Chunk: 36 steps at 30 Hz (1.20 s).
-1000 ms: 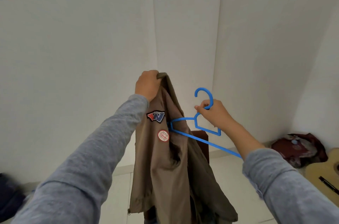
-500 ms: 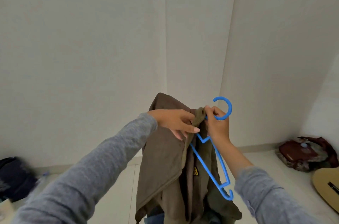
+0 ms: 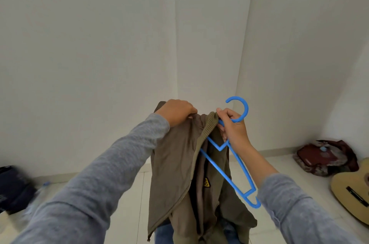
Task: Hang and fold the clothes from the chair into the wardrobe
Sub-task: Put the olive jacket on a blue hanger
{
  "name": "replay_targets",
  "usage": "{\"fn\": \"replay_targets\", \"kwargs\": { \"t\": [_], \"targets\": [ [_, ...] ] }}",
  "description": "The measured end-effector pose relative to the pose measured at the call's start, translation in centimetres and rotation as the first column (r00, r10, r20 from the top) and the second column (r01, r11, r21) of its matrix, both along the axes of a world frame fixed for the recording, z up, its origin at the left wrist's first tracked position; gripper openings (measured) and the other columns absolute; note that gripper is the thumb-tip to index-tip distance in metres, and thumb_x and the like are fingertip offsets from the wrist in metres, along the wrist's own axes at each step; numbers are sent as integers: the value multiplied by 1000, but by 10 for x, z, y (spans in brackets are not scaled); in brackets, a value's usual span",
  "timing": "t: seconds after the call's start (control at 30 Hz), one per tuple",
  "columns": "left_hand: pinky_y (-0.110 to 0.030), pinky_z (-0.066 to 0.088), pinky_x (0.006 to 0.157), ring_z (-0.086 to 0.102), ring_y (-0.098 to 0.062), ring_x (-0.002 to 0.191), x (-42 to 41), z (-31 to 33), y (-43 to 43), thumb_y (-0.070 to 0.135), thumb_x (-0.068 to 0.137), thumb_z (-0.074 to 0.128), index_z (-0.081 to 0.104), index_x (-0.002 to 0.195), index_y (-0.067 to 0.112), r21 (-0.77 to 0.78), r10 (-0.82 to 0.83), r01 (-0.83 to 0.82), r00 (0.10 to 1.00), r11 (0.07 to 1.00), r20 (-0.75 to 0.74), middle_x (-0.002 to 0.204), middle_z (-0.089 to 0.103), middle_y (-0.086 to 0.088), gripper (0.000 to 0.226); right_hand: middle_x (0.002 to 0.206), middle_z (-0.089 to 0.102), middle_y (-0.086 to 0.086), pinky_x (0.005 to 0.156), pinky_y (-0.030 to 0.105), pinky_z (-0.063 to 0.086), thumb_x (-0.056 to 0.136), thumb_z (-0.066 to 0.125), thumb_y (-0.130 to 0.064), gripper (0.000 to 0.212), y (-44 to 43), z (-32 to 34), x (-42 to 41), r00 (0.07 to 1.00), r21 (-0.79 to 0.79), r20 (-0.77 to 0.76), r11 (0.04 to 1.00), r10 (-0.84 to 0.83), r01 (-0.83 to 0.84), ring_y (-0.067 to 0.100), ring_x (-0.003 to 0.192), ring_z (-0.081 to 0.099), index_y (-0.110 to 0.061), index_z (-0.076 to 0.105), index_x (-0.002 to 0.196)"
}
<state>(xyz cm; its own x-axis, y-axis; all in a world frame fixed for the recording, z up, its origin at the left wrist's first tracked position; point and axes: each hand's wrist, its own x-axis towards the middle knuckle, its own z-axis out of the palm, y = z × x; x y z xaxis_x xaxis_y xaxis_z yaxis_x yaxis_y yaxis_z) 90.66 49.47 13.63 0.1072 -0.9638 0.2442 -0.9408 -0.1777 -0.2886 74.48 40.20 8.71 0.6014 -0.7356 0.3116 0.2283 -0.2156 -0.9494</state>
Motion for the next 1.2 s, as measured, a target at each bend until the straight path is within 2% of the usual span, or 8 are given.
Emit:
{"fn": "replay_targets", "kwargs": {
  "t": [0.17, 0.37, 0.5, 0.6, 0.73, 0.87, 1.03, 1.2],
  "targets": [
    [-30, 35, 67, 55, -20, 86, 10, -12, 6, 9, 94, 39, 51, 88, 16, -47, 10, -12, 999, 999, -40, 90, 55, 1, 15, 75, 66, 4, 66, 31, 55, 62, 67, -71, 68, -26, 4, -18, 921, 73, -77, 924, 382, -376, 15, 71, 64, -11, 66, 93],
    [-34, 31, 106, 57, -20, 91, 29, -22, 21, 6, 96, 39, 59, 102, 17, -101, 41, -49, 996, 994, -79, 99, 59, 1, 24, 126, 57, 16, 80, 44, 56, 80, 66, -46, 53, -46, -20, -26, 857, 396, -4, 788, 516, -472, 29, 112, 60, -7, 61, 115],
    [-35, 22, 111, 56, -21, 94, 35, -25, 35, 6, 96, 40, 60, 108, 17, -111, 82, -92, 993, 990, -87, 102, 60, 0, 26, 115, 61, 4, 87, 41, 55, 84, 68, -12, 36, -38, -40, -13, 653, 319, -448, 791, 611, -522, 18, 105, 62, -21, 59, 117],
    [-36, 19, 111, 55, -24, 98, 36, -25, 47, 6, 97, 39, 60, 115, 15, -114, 97, -108, 991, 988, -93, 107, 61, -3, 29, 95, 62, -6, 94, 37, 50, 83, 70, -18, 22, -17, -48, 4, 480, 181, -686, 768, 547, -615, 13, 95, 62, -28, 59, 99],
    [-36, 15, 112, 53, -26, 103, 39, -26, 63, 7, 98, 39, 58, 120, 13, -95, 131, -138, 988, 986, -81, 112, 59, -5, 30, 75, 56, -3, 81, 32, 51, 87, 65, -31, 21, -4, -59, 22, 568, -79, -734, 785, 371, -615, 12, 74, 55, -11, 59, 85],
    [-33, 19, 108, 52, -28, 103, 44, -24, 79, 7, 98, 38, 56, 123, 14, -110, 155, -162, 985, 981, -72, 114, 58, -6, 31, 105, 64, 1, 92, 40, 53, 87, 63, -39, 36, -13, -59, 27, 597, 76, -689, 861, 410, -503, 16, 101, 60, -18, 64, 115],
    [-36, 19, 111, 55, -23, 97, 54, -20, 88, 7, 97, 40, 59, 117, 15, -127, 134, -144, 988, 981, -79, 109, 59, -3, 29, 98, 66, 6, 87, 37, 52, 95, 54, -26, 27, -18, -52, 25, 758, 290, -413, 862, 504, -415, 20, 92, 62, -8, 65, 110],
    [-30, 34, 66, 55, -21, 95, 58, -18, 103, 13, 97, 39, 54, 116, 21, -23, 275, -274, 953, 962, 125, 110, 57, 1, 25, 94, 65, 13, 87, 40, 46, 98, 43, -17, 24, -51, -35, 23, 933, 23, -361, 999, -16, 27, 31, 94, 60, -9, 65, 92]
  ]
}}
